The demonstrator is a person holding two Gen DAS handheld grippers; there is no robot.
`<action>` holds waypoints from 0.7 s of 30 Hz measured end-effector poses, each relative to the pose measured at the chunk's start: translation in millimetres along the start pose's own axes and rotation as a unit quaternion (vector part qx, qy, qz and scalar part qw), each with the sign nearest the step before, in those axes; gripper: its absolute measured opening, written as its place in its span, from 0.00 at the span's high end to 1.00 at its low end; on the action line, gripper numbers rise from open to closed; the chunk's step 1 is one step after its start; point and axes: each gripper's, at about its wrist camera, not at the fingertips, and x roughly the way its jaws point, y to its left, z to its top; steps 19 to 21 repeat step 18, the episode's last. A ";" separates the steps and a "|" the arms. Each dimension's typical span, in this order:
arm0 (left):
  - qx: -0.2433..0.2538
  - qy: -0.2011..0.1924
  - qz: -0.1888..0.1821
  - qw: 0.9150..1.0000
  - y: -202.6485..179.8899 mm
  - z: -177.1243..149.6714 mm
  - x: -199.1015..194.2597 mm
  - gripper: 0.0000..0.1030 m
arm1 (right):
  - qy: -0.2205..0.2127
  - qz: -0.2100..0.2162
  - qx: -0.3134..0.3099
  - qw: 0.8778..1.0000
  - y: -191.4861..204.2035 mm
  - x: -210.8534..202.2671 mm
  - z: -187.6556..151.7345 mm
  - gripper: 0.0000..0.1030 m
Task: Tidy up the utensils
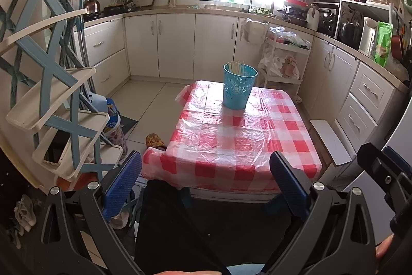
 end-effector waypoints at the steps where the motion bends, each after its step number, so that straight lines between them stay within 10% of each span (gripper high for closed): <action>1: -0.003 0.009 -0.003 1.000 1.3 -1.1 3.9 0.07 | 0.001 0.000 0.000 1.000 0.9 0.6 -0.8 0.07; 21: 0.006 -0.006 0.022 1.000 -0.9 -2.4 -1.2 0.07 | -0.001 0.000 0.003 1.000 6.0 2.1 -3.2 0.07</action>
